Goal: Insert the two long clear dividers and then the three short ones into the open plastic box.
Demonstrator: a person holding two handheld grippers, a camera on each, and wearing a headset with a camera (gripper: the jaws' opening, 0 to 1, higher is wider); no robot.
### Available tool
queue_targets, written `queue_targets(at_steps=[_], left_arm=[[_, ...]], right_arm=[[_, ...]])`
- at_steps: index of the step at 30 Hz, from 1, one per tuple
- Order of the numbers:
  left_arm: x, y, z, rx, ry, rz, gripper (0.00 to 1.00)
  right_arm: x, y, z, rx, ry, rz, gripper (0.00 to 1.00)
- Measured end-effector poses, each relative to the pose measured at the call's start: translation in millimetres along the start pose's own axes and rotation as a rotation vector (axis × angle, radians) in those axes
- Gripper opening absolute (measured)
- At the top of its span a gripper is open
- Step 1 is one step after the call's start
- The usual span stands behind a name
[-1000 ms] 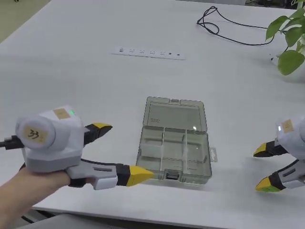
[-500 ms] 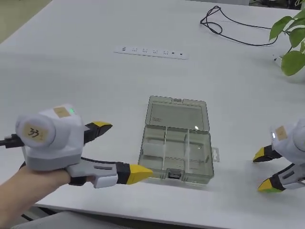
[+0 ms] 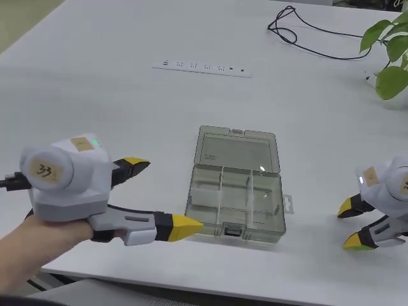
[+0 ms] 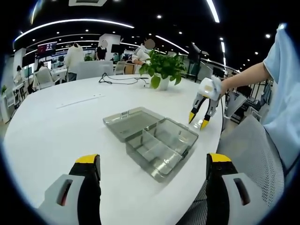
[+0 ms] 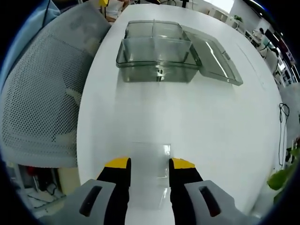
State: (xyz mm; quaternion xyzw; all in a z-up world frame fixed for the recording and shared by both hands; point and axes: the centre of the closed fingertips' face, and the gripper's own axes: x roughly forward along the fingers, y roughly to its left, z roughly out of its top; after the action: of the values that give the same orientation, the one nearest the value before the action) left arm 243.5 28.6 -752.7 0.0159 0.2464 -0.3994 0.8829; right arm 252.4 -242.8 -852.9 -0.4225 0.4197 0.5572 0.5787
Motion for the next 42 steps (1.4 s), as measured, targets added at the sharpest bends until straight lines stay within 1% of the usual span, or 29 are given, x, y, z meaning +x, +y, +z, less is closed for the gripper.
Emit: queue_targets(at_steps=[8, 14, 24, 27, 34, 38, 42], left_arm=[[-0.1, 0.0, -0.9, -0.001, -0.002, -0.003, 0.95], [-0.1, 0.5, -0.1, -0.009, -0.008, -0.001, 0.94], [1.9, -0.1, 1.0, -0.01, -0.008, 0.001, 0.93], [2.9, -0.8, 1.1, -0.018, -0.01, 0.0, 0.9], [5.4, -3.4, 2.6, -0.02, -0.015, -0.005, 0.9], [7.2, -4.2, 2.7, -0.02, -0.015, -0.01, 0.9], [8.6, -5.6, 2.2, -0.018, -0.011, -0.017, 0.9]], right_arm=[[-1.6, 4.2, 3.4, 0.011, 0.0, -0.017, 0.33], [0.0, 1.6, 2.6, 0.011, 0.0, -0.022, 0.33], [-4.5, 4.6, 10.6, 0.01, -0.012, -0.032, 0.33], [-5.0, 3.5, 11.2, 0.014, -0.018, -0.035, 0.33], [-3.7, -1.2, 7.9, 0.014, -0.019, -0.038, 0.33], [-7.8, -1.6, 12.6, 0.007, -0.028, -0.047, 0.33], [-9.9, -7.4, 13.8, 0.013, -0.039, -0.056, 0.33]])
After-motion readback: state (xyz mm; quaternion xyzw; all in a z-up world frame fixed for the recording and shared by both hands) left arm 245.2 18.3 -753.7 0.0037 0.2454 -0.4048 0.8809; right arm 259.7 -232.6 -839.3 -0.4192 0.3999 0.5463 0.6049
